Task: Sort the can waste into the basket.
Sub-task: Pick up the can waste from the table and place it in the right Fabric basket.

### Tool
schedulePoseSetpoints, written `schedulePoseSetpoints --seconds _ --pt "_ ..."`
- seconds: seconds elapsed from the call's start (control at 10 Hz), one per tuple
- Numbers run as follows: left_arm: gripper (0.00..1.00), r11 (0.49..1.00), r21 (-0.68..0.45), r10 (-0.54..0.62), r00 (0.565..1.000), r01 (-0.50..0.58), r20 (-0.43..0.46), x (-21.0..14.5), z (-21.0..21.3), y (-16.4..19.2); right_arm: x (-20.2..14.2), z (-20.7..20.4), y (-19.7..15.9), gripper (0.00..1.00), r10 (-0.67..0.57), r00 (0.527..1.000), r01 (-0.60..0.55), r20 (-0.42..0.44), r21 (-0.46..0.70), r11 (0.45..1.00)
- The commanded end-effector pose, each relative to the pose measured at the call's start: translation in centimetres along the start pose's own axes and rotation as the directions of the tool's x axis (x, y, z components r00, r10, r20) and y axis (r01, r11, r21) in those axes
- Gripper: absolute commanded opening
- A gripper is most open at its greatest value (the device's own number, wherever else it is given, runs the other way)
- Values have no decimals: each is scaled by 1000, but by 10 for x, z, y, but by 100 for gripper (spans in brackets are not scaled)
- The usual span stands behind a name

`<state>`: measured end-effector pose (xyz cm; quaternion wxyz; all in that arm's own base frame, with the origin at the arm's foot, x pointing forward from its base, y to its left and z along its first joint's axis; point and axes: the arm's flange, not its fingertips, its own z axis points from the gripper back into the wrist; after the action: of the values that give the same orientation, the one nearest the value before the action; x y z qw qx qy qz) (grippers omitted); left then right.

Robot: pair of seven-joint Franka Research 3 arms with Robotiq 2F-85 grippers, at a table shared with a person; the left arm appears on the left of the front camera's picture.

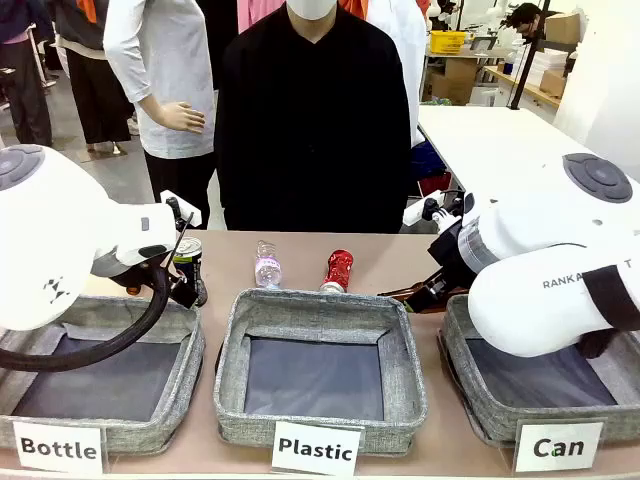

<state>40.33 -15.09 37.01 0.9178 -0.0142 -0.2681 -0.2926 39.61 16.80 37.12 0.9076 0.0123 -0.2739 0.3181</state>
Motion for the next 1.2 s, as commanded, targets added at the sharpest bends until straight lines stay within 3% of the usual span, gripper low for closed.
schedulePoseSetpoints --seconds 0.0,1.1 --pt "100 1000 0 0 1000 0 0 0 0 0 0 0 0 100 0 1000 0 0 0 1000" --pt "100 1000 0 0 1000 0 0 0 0 0 0 0 0 100 0 1000 0 0 0 1000"
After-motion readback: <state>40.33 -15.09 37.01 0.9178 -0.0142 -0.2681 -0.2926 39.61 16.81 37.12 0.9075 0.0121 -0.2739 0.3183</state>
